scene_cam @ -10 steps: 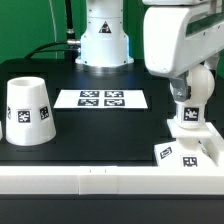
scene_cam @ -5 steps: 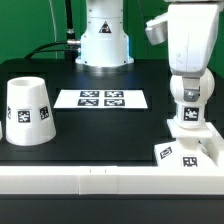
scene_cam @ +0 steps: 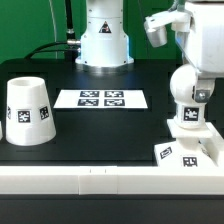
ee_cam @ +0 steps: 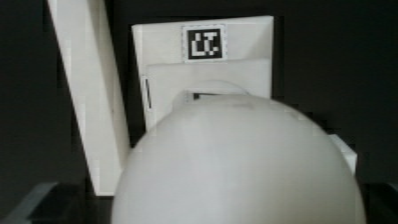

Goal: Assemble lamp

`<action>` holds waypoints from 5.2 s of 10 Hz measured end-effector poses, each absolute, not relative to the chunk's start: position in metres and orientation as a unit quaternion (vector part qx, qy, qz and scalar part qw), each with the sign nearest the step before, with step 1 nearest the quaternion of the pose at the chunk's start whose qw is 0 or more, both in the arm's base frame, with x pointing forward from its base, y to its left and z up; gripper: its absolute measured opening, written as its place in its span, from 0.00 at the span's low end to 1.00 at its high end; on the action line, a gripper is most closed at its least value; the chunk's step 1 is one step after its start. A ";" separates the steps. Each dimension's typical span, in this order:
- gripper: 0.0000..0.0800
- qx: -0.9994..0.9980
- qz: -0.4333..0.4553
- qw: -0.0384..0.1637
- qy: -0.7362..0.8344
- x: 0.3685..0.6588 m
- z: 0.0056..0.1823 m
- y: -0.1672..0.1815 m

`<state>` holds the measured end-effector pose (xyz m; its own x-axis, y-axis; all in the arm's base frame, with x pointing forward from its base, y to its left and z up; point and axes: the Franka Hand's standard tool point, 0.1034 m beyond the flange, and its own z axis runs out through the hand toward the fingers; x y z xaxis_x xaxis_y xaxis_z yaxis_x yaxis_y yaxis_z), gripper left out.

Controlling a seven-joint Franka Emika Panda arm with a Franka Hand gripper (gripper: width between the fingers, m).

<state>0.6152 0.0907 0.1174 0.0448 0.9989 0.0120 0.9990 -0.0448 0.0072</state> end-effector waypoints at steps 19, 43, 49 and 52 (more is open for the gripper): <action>0.72 -0.949 -0.001 0.019 -0.315 0.615 0.114 0.081; 0.87 -0.898 0.034 0.077 0.431 0.615 0.114 0.093; 0.87 -0.976 0.022 0.070 0.205 0.617 0.117 0.093; 0.87 -0.998 0.005 0.051 0.032 0.618 0.116 0.092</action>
Offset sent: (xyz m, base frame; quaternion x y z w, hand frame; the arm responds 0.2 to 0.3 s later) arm 0.0000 0.0000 0.0000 0.0000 0.0000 0.0000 1.0000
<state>0.6179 0.0925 0.1165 0.9979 -0.0632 -0.0130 -0.0642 -0.9927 -0.1020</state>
